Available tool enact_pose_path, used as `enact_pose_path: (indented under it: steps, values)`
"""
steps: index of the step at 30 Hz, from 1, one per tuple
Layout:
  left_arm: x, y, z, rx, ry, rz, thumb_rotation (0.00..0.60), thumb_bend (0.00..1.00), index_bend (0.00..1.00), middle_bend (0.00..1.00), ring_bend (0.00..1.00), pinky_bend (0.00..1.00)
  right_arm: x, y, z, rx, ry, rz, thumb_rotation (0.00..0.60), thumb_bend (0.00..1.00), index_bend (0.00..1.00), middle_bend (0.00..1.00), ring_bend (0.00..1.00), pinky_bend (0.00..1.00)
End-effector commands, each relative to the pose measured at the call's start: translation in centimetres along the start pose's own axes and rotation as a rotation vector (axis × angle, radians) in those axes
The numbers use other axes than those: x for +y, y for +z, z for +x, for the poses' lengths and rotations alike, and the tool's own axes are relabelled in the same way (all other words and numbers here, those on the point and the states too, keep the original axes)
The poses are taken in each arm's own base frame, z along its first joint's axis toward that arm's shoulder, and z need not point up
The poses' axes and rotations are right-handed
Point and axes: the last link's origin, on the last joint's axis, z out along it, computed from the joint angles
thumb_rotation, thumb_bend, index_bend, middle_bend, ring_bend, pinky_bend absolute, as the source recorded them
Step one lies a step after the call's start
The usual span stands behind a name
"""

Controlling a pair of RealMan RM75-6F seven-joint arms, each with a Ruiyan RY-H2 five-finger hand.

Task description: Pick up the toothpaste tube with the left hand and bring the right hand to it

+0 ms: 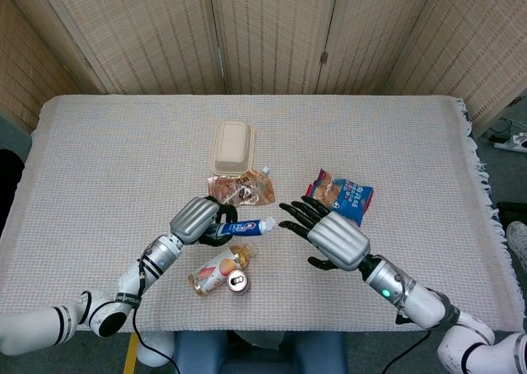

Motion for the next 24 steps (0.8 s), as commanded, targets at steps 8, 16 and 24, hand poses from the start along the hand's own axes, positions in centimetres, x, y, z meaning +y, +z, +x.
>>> enact_pose_path:
  steps: [8,16,24]
  values:
    - [0.8,0.1,-0.1,0.0,-0.004,-0.01,0.6,0.77,0.74,0.74,0.66,0.4,-0.4,1.3,-0.2,-0.007,0.006,0.013,0.6,0.33,0.21,0.03,0.0,0.0]
    - [1.1,0.2,-0.3,0.001,-0.021,-0.015,0.6,0.77,0.74,0.74,0.66,0.39,-0.7,2.3,-0.8,-0.034,0.011,0.021,0.6,0.33,0.22,0.03,0.0,0.0]
    - [0.9,-0.1,-0.1,0.011,-0.07,-0.015,0.6,0.77,0.74,0.74,0.66,0.39,-0.1,2.0,-1.1,-0.041,0.017,-0.012,0.6,0.33,0.23,0.03,0.0,0.0]
